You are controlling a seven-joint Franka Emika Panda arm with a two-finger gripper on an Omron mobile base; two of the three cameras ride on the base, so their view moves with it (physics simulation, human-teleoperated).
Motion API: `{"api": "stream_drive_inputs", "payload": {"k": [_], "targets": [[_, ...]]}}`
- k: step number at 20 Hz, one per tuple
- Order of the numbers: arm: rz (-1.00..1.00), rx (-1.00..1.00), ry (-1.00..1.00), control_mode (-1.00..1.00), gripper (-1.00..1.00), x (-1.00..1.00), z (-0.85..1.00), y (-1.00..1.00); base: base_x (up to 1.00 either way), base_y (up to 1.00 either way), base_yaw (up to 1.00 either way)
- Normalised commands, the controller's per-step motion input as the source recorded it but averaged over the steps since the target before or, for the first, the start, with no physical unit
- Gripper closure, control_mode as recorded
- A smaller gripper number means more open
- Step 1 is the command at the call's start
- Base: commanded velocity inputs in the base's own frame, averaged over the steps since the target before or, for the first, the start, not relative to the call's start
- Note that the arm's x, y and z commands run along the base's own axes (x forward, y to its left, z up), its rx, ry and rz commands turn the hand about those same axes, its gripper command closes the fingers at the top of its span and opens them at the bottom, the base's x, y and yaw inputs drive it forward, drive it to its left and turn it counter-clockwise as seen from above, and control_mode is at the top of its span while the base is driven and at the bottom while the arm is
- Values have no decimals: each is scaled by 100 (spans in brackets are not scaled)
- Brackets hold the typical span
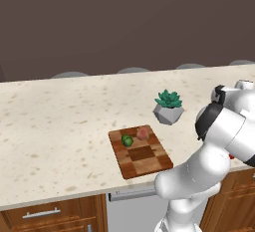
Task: Place the avocado, onion, tomato, and bell pepper on the cutting board.
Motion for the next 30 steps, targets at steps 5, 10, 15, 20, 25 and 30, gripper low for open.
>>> {"api": "stream_drive_inputs", "payload": {"k": [5,10,15,20,25,30], "targets": [[-13,-1,2,-100,-100,0,-19,-8,0,0,0],[-10,0,2,-100,-100,-7,-20,-5,0,0,0],[-8,-1,2,-100,-100,-20,-24,0,0,0,0],[-4,-2,4,-100,-100,-11,-24,2,0,0,0],[0,-3,0,-100,-100,1,-7,19,0,0,0],[0,0,-1,-100,-100,0,0,0,0,0,0]]}}
